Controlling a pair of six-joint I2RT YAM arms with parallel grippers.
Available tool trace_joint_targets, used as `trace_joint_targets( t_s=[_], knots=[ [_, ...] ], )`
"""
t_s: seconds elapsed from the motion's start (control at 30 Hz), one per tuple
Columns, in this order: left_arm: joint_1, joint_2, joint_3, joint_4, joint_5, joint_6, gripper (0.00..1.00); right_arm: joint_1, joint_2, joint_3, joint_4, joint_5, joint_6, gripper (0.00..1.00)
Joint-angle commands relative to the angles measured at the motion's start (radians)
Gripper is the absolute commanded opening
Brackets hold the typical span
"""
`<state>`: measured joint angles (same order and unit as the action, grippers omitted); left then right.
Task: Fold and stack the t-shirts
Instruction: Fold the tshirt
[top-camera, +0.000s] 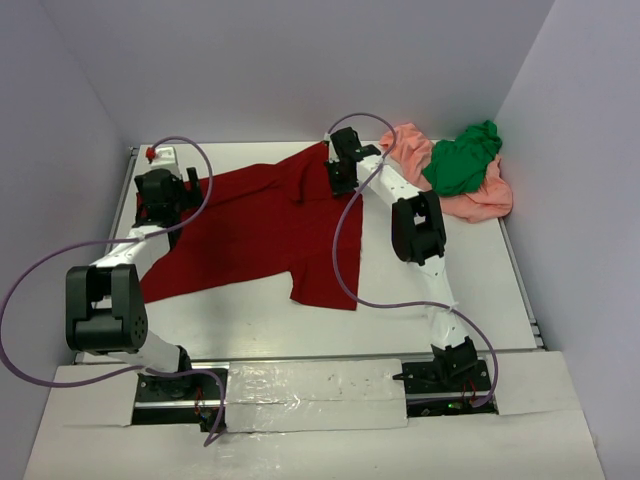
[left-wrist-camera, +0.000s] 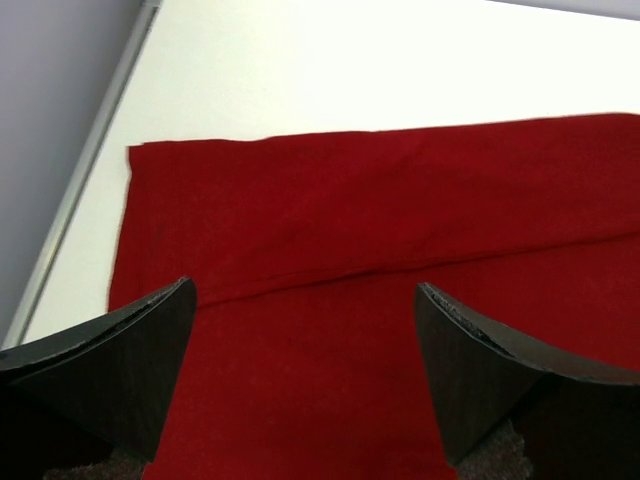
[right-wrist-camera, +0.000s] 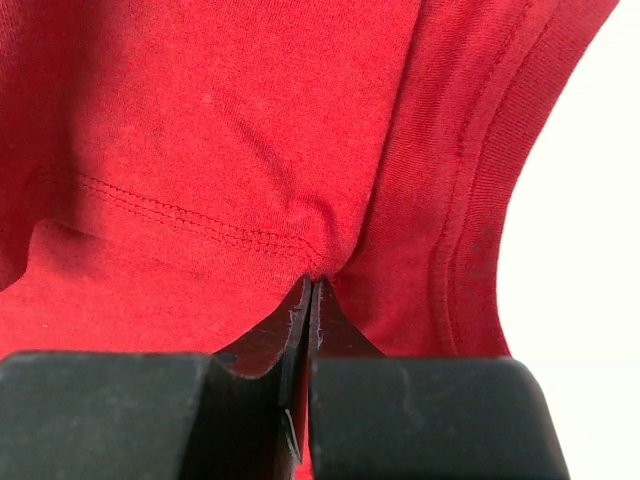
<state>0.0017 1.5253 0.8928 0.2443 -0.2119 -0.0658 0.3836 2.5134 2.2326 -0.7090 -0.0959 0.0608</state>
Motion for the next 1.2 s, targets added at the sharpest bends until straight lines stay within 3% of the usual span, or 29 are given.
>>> trace_joint_targets(
  t_s=[0.0, 0.6, 1.17],
  knots=[
    [-0.038, 0.015, -0.005, 0.053, 0.014, 0.009, 0.99, 0.006, -0.080, 0.001, 0.022, 0.053, -0.036, 0.00],
    [-0.109, 0.076, -0.011, 0.064, -0.004, 0.015, 0.99, -0.003, -0.131, 0.090, 0.029, 0.159, -0.119, 0.00],
    [-0.117, 0.061, -0.008, 0.055, -0.009, 0.021, 0.99, -0.032, -0.180, 0.013, 0.013, 0.193, -0.141, 0.00]
  ],
)
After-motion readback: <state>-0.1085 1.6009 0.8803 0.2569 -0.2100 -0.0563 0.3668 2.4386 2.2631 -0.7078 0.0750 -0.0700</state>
